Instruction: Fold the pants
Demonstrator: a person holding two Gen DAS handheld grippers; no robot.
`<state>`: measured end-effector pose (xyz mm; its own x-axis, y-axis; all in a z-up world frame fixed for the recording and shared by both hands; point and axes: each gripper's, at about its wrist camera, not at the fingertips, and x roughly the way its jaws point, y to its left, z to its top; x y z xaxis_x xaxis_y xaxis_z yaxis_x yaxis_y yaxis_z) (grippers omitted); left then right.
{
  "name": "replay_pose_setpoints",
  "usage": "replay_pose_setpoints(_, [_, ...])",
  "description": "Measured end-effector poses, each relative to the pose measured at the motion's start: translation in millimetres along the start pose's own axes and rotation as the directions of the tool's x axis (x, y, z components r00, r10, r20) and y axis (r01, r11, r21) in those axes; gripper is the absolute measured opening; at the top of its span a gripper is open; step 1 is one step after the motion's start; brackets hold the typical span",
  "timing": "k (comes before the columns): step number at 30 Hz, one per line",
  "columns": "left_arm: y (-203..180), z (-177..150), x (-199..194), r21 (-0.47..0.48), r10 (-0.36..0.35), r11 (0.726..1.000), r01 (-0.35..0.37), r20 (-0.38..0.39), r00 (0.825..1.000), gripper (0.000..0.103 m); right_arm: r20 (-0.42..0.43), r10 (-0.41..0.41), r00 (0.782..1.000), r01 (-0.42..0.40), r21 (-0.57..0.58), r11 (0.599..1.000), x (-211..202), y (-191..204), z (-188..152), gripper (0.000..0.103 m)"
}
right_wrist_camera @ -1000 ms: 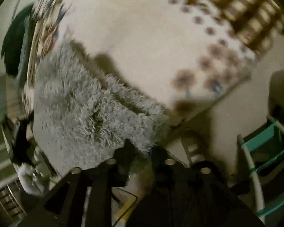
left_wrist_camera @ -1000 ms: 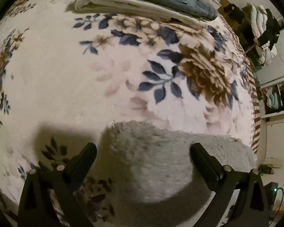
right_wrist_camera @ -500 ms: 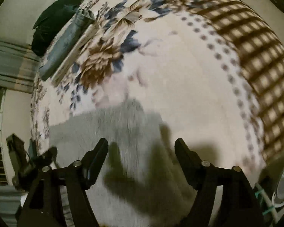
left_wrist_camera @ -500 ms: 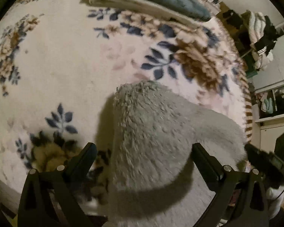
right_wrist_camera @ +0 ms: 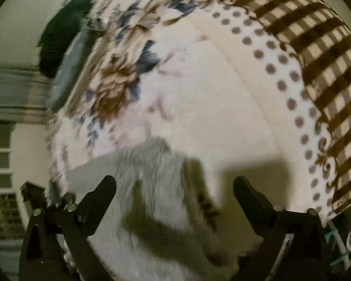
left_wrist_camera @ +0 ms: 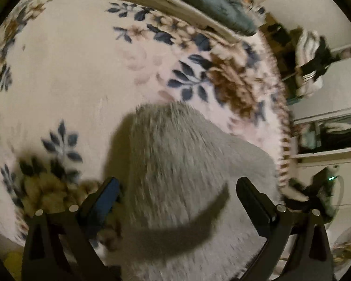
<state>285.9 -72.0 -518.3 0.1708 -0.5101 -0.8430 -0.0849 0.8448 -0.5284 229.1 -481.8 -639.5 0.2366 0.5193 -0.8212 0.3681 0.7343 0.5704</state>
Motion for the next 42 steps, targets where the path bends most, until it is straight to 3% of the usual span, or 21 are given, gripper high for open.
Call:
replay_pose_setpoints(3, [8, -19, 8, -0.023, -0.062, 0.998, 0.061, -0.028, 0.998, 0.103, -0.130, 0.068, 0.989, -0.071, -0.024, 0.997, 19, -18, -19, 0.102])
replay_pose_setpoints(6, [14, -34, 28, -0.009, -0.065, 0.998, 0.064, -0.059, 0.996, 0.103, -0.255, 0.182, 0.950, -0.181, 0.027, 0.983, 57, -35, -37, 0.102])
replay_pose_setpoints(10, [25, -36, 39, -0.030, -0.129, 0.991, 0.128, -0.040, 0.991, 0.103, -0.270, 0.325, 0.906, -0.324, 0.051, 0.945, 84, -31, -43, 0.102])
replay_pose_setpoints(12, [32, -34, 37, -0.078, -0.176, 0.982, 0.174, -0.019, 0.984, 0.102, -0.246, 0.347, 0.905, -0.340, 0.074, 0.938, 91, -31, -41, 0.102])
replay_pose_setpoints(14, [35, -31, 29, -0.101, -0.225, 0.969, 0.225, 0.012, 0.974, 0.099, -0.196, 0.389, 0.900, -0.377, 0.098, 0.921, 92, -31, -39, 0.084])
replay_pose_setpoints(15, [36, -31, 25, -0.104, -0.235, 0.966, 0.236, 0.028, 0.972, 0.085, -0.176, 0.409, 0.895, -0.394, 0.114, 0.912, 90, -32, -38, 0.060])
replay_pose_setpoints(16, [35, -30, 19, -0.106, -0.259, 0.959, 0.261, 0.035, 0.965, 0.063, -0.166, 0.407, 0.898, -0.390, 0.128, 0.912, 88, -31, -37, 0.057])
replay_pose_setpoints(17, [33, -29, 16, -0.104, -0.266, 0.958, 0.269, 0.036, 0.963, 0.057, -0.158, 0.399, 0.903, -0.381, 0.130, 0.915, 86, -28, -37, 0.050])
replay_pose_setpoints(21, [30, -37, 6, -0.114, -0.307, 0.944, 0.310, 0.045, 0.951, 0.044, -0.150, 0.382, 0.912, -0.364, 0.135, 0.922, 71, -15, -39, 0.046])
replay_pose_setpoints(28, [23, -31, -6, -0.085, -0.337, 0.936, 0.342, 0.075, 0.939, 0.044, -0.142, 0.364, 0.920, -0.354, 0.094, 0.931, 31, 27, -22, 0.044])
replay_pose_setpoints(33, [-5, 43, -34, -0.002, -0.350, 0.935, 0.354, 0.137, 0.927, 0.044, -0.078, 0.377, 0.923, -0.375, 0.044, 0.926, -1, 87, 26, 0.044])
replay_pose_setpoints(37, [-25, 142, -54, 0.046, -0.356, 0.934, 0.353, 0.178, 0.917, 0.044, -0.021, 0.384, 0.923, -0.384, 0.004, 0.923, -10, 153, 90, 0.044])
replay_pose_setpoints(42, [-18, 259, -59, 0.055, -0.319, 0.948, 0.314, 0.212, 0.924, 0.044, 0.014, 0.383, 0.924, -0.383, -0.029, 0.923, 13, 232, 192, 0.044])
